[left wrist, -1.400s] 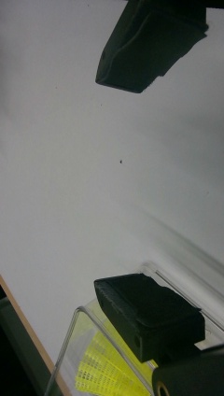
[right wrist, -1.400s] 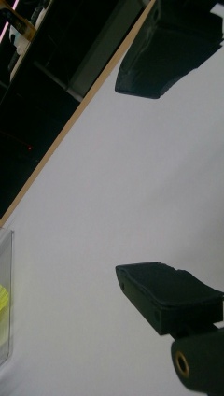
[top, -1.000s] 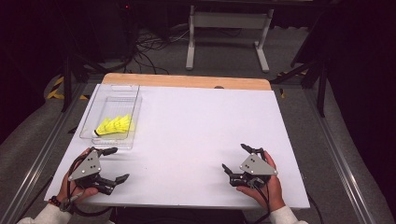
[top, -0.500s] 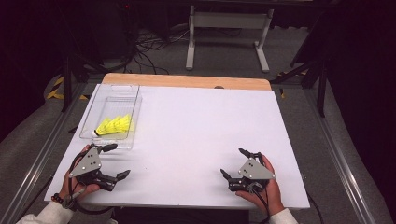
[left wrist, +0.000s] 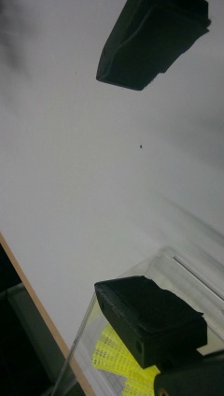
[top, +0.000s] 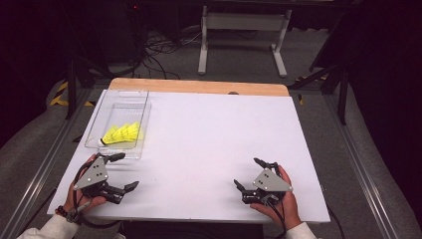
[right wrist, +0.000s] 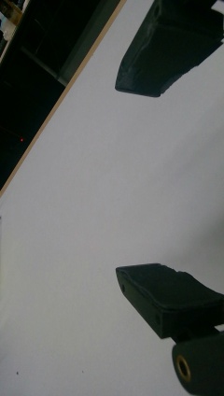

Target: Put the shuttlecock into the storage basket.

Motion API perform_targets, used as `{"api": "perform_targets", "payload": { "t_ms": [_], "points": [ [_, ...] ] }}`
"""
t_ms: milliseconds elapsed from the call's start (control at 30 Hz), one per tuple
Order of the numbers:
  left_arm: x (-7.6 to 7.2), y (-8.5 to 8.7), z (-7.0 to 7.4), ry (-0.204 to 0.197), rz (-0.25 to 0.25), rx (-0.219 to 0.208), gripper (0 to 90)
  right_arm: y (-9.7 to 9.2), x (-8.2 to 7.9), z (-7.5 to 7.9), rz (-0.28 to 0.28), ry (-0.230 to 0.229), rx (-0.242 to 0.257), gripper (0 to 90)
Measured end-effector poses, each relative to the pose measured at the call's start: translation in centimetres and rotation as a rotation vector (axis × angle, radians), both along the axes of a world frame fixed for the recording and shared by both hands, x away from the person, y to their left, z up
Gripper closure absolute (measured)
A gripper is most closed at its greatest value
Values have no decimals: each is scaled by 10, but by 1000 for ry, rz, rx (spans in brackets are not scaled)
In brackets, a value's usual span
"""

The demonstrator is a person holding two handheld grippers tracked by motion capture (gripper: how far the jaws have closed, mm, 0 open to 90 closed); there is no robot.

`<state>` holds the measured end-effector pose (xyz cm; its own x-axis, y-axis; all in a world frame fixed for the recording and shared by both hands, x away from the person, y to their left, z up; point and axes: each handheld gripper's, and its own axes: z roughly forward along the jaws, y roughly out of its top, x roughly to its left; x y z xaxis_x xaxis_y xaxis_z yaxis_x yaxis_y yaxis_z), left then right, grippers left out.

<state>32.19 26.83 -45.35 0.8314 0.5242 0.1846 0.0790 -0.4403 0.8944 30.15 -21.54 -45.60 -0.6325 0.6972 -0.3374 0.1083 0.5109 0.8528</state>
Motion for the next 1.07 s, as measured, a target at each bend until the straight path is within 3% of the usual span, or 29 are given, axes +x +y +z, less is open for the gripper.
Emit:
{"api": "perform_targets", "payload": {
  "t_ms": [267,533,1067],
  "points": [
    [-2,0,0,-5,2,-4,39,0,1,0,-30,-7,5,105],
    [1,0,0,3,10,-8,42,0,2,0,-50,-15,-32,104],
    [1,-1,0,4,12,-6,43,-4,4,0,-60,-16,-27,105]
  ]
}}
